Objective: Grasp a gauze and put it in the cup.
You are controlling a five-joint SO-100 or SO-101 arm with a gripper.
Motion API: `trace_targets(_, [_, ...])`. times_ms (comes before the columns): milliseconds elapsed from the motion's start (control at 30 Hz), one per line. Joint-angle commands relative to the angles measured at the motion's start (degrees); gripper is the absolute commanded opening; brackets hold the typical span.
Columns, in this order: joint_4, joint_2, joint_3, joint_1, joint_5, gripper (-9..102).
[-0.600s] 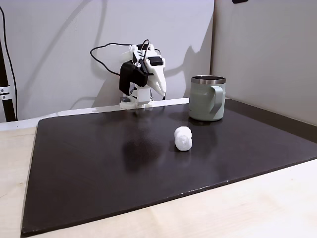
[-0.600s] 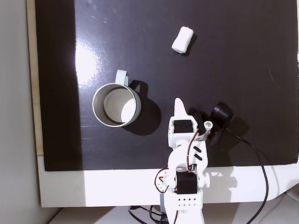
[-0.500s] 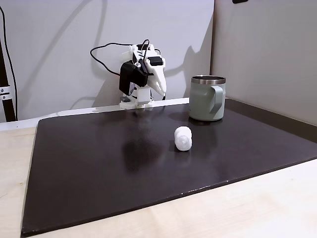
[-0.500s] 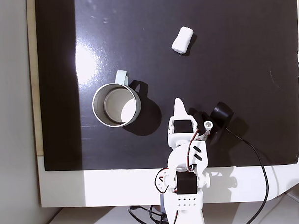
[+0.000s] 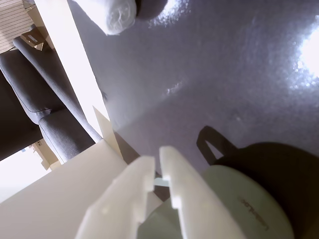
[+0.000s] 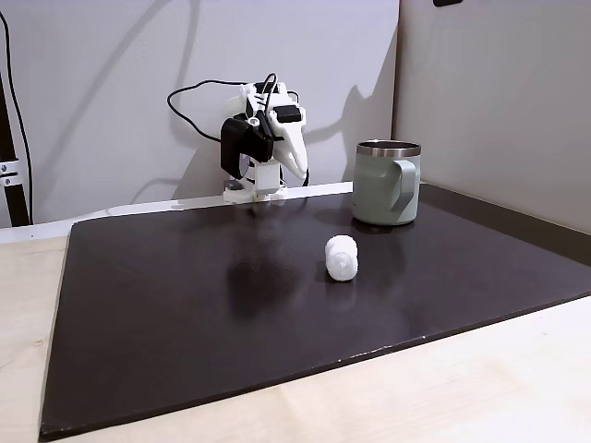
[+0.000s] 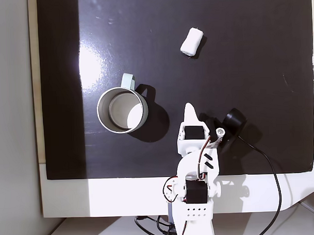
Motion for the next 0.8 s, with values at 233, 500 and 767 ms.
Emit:
trace_targets(233, [6.8,0.5,-5.3,3.3,-7.8,0])
trace_targets(500, [14.9,-24.3,-31.4,5.3,-18.6,0])
trace_targets(767, [17.8,-49.0,-54.8,8.6,-35.9,12])
